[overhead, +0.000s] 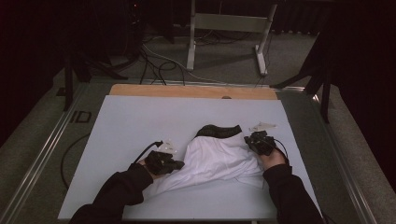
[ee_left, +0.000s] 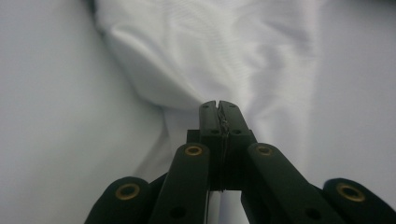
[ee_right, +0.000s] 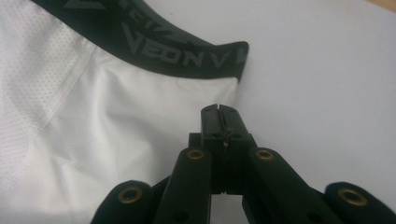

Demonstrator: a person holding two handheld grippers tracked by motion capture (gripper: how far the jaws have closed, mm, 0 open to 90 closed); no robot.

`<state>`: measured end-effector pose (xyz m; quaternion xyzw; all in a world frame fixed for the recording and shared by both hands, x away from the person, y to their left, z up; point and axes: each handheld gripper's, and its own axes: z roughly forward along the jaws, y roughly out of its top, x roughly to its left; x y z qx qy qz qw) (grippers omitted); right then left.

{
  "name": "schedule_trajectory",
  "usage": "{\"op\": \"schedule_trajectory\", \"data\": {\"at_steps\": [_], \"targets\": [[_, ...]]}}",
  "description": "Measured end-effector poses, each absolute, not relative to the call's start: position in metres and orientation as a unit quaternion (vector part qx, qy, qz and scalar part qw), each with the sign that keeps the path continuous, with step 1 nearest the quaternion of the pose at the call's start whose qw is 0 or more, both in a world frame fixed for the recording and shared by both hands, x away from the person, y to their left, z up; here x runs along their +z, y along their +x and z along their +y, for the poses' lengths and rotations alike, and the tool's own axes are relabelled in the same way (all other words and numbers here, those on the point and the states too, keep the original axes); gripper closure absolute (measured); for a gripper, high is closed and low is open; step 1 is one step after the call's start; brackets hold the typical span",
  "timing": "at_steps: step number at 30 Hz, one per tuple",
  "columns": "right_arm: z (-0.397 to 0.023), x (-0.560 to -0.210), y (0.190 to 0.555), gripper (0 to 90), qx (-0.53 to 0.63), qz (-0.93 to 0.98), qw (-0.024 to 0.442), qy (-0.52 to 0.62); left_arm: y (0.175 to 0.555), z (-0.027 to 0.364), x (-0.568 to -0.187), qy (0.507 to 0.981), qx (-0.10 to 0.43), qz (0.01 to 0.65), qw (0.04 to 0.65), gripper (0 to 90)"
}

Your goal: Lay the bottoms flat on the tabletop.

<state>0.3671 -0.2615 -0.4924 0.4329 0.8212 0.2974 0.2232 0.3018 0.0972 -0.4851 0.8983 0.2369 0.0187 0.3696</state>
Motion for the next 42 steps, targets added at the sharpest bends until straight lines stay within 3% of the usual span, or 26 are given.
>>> {"op": "schedule_trajectory", "data": {"at_steps": [7,13,17,20,23,24,25,26,31,37,42], "targets": [[-0.253,-0.495,0.367,90.0,0.299,0.829,0.221,0.418,0.269,0.076,-0.491,0.914,-0.011,0.186,0.359,90.0],[-0.243,-0.497,0.377,61.6,0.316,0.829,0.206,0.414,0.258,0.069,-0.507,0.923,-0.024,0.175,0.343,90.0],[-0.235,-0.504,0.388,55.0,0.305,0.833,0.191,0.419,0.259,0.069,-0.507,0.923,-0.022,0.174,0.343,90.0],[-0.231,-0.509,0.393,57.0,0.296,0.839,0.186,0.417,0.259,0.070,-0.507,0.922,-0.022,0.175,0.344,90.0],[-0.227,-0.515,0.397,71.8,0.298,0.842,0.168,0.418,0.260,0.070,-0.507,0.921,-0.022,0.178,0.346,90.0],[-0.227,-0.515,0.397,71.8,0.298,0.842,0.168,0.418,0.260,0.070,-0.507,0.921,-0.022,0.178,0.346,90.0],[-0.224,-0.514,0.397,87.2,0.294,0.847,0.170,0.410,0.261,0.071,-0.507,0.920,-0.024,0.181,0.347,90.0],[-0.223,-0.513,0.397,89.6,0.288,0.850,0.170,0.407,0.262,0.072,-0.507,0.918,-0.024,0.185,0.350,90.0],[-0.222,-0.496,0.389,90.0,0.288,0.852,0.195,0.391,0.269,0.082,-0.493,0.907,-0.007,0.203,0.370,90.0],[-0.265,-0.456,0.358,90.0,0.312,0.821,0.241,0.413,0.262,0.078,-0.463,0.894,0.007,0.188,0.407,90.0],[-0.305,-0.473,0.335,90.0,0.261,0.817,0.236,0.457,0.244,0.052,-0.475,0.905,-0.022,0.155,0.395,90.0]]}}
